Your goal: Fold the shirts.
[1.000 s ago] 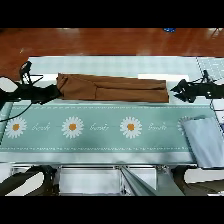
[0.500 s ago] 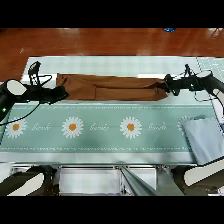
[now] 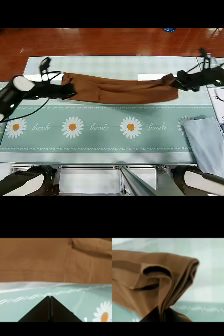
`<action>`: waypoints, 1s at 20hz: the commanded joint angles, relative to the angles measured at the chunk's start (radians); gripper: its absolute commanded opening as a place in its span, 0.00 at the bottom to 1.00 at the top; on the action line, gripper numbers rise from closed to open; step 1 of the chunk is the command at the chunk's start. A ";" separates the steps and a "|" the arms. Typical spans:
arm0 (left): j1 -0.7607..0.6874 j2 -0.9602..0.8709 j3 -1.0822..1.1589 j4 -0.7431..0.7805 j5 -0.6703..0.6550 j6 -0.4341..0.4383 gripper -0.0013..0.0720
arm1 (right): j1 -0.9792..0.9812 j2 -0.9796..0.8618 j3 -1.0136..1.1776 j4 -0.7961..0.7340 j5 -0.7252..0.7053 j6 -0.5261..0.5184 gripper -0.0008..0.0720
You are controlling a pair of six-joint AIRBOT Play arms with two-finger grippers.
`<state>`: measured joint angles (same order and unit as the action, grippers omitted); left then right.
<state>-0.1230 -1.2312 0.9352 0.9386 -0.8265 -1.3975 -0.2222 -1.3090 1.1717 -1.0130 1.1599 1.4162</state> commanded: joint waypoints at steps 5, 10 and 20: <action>-0.398 -0.428 0.457 -0.032 -0.090 -0.016 0.04 | 0.000 0.621 -0.277 -0.043 0.109 0.098 0.05; -0.610 -0.707 0.764 -0.060 -0.216 -0.076 0.04 | 0.000 0.803 -0.276 -0.011 0.174 0.153 0.05; -0.660 -0.815 0.904 -0.187 -0.355 0.013 0.04 | 0.002 0.794 -0.275 0.031 0.142 0.146 0.05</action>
<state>-0.8303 -2.0487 1.7988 0.7685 -1.1347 -1.4132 -0.2222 -0.5041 0.8963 -0.9913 1.3079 1.5639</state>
